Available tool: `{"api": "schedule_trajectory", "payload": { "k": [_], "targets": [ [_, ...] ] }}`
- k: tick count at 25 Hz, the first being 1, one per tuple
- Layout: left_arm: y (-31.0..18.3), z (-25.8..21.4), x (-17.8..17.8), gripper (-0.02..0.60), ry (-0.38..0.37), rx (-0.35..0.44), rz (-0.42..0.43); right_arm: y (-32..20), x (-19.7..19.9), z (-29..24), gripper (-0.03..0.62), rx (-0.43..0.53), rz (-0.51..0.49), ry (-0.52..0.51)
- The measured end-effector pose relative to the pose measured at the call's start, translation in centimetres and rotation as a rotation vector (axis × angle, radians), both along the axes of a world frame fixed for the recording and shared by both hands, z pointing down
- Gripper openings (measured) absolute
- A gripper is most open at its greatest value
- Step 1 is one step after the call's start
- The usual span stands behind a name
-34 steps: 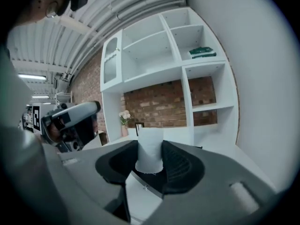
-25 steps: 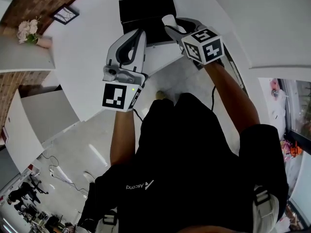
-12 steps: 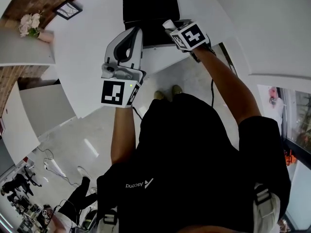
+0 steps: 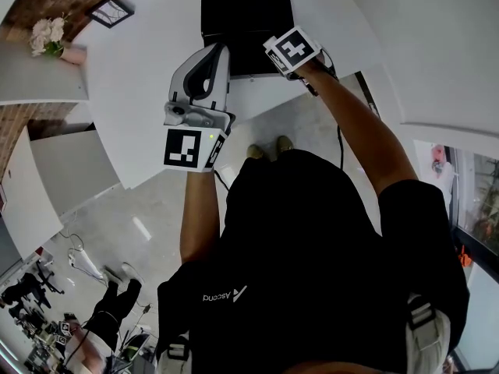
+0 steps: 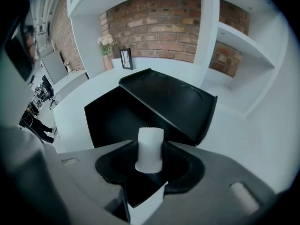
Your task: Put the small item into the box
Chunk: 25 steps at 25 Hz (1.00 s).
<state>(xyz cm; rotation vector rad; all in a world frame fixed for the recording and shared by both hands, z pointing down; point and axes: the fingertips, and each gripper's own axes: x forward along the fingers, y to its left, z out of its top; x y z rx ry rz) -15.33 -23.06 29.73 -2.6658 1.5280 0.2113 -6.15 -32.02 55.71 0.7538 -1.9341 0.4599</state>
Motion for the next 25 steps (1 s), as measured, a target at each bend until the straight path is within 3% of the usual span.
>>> {"api": "schedule_trajectory", "payload": {
  "k": [8, 14, 25],
  "targets": [
    [-0.4, 0.8, -0.2, -0.002, 0.006, -0.016, -0.005, 0.4, -0.2, 2.4, 0.167, -0.069, -0.089, 0.123],
    [-0.7, 1.2, -0.9, -0.002, 0.013, -0.027, -0.01, -0.3, -0.8, 3.1, 0.168, -0.049, -0.187, 0.22],
    [-0.9, 1.7, -1.2, -0.002, 0.011, -0.041, -0.004, -0.1, -1.4, 3.7, 0.21, -0.05, -0.23, 0.259]
  ]
}}
